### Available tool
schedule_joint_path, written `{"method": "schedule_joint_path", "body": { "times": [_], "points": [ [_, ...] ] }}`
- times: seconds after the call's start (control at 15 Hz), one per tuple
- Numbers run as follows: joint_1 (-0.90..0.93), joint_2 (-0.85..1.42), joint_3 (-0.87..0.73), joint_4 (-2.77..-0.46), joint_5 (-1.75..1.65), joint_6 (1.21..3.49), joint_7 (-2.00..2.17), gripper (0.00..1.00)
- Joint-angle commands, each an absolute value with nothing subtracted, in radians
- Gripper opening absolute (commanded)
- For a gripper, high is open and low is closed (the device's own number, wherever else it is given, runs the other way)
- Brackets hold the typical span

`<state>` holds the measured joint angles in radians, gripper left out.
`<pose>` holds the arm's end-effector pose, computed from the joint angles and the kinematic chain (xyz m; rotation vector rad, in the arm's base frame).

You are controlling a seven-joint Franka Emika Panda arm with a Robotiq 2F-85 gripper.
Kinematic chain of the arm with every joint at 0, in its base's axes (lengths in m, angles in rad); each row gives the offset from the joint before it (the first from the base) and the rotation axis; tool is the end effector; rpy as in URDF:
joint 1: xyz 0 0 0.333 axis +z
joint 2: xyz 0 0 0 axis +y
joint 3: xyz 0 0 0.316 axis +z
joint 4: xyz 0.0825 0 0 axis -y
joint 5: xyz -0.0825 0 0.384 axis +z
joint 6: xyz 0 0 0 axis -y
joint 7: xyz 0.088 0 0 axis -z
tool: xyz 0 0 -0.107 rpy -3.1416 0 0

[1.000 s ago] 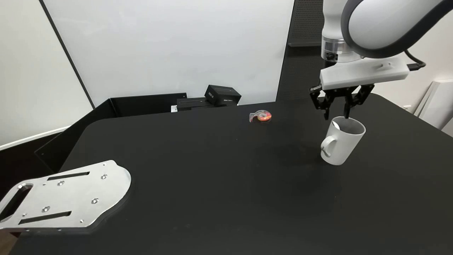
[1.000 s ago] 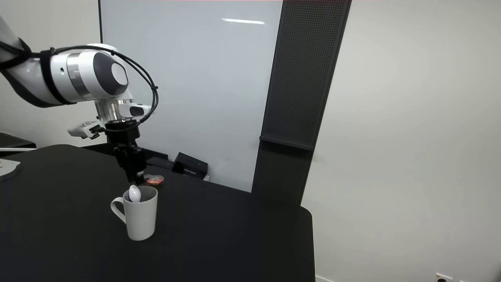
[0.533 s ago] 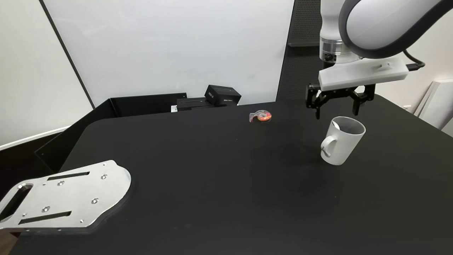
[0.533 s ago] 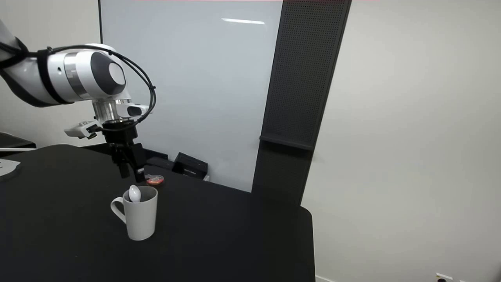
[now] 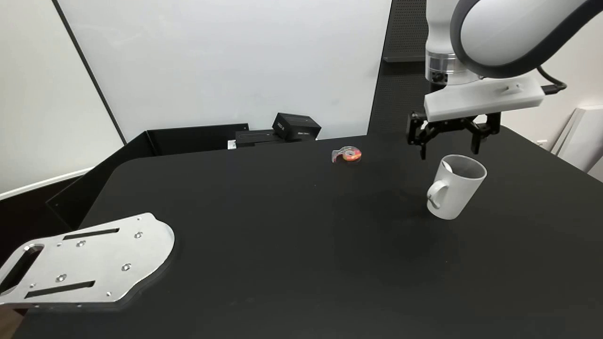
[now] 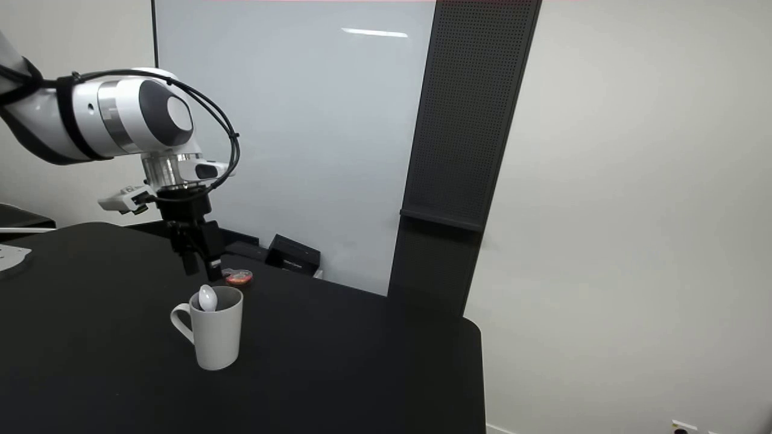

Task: Remove the white spoon from the grey mug and place it on the table

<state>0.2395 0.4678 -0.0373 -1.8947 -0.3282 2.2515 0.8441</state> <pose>0.6103 0.1170 0.2479 2.7989 -0.5919 0.0486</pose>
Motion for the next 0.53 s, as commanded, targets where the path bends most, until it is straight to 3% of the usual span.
{"method": "schedule_joint_path", "body": {
  "times": [0.0,0.47],
  "points": [
    [0.245,0.470,-0.040,-1.886,-0.312,2.235,0.854,1.00],
    [0.241,0.473,-0.038,-1.889,-0.296,2.249,0.851,1.00]
  ]
}}
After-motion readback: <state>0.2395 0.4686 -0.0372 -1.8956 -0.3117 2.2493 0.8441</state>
